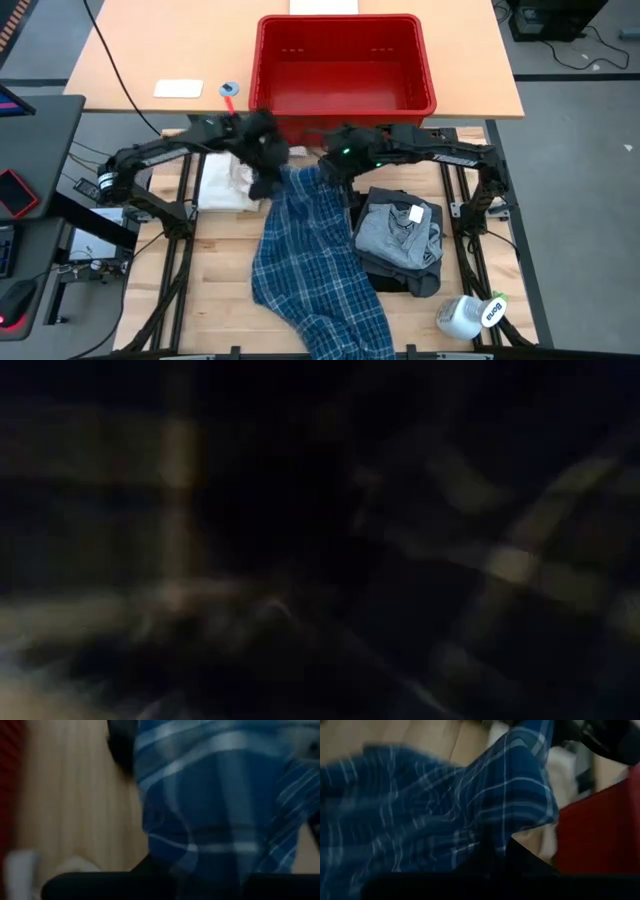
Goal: Fold Laundry from Bin
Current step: Fold the blue checkered pants
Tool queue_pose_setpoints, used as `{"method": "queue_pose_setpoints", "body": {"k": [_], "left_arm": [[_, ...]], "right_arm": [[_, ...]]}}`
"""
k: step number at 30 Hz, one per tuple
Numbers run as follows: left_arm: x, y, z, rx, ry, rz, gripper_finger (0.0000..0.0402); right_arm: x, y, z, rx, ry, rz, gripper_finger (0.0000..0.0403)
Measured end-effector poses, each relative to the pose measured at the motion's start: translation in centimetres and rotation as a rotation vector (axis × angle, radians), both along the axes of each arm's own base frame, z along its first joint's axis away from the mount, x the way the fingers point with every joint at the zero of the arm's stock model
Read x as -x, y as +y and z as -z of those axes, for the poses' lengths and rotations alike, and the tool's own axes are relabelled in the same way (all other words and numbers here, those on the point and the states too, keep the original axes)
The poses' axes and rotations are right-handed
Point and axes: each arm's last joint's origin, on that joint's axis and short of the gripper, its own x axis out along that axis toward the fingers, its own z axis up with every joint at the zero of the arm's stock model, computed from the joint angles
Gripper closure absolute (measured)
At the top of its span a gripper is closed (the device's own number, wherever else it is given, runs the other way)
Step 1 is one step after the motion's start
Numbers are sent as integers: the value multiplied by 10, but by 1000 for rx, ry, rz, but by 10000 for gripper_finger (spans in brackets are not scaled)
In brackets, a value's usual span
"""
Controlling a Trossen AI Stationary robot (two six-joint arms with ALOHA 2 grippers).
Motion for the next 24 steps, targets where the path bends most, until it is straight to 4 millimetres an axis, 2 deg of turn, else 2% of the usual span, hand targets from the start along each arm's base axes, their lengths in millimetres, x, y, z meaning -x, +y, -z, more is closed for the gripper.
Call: {"method": "queue_pose_setpoints", "body": {"k": [5, 9, 13, 17, 19, 24], "left_arm": [[23, -3, -95, -142, -239, 23, 397], [37, -4, -146, -233, -405, 4, 399], [43, 1, -178, -306, -492, -73, 399], [44, 8, -207, -486, -586, -197, 400], [37, 14, -215, -579, -683, -253, 400], [38, 23, -237, -814, -845, -313, 401]], "right_arm": [[22, -2, -64, 63, -288, 44, 383], [38, -12, -108, 116, -522, 112, 381], [49, -23, -138, 181, -695, 141, 357], [54, -39, -156, 231, -862, 193, 339], [56, -47, -164, 270, -934, 212, 338], [65, -64, -184, 409, -1117, 247, 356]]}}
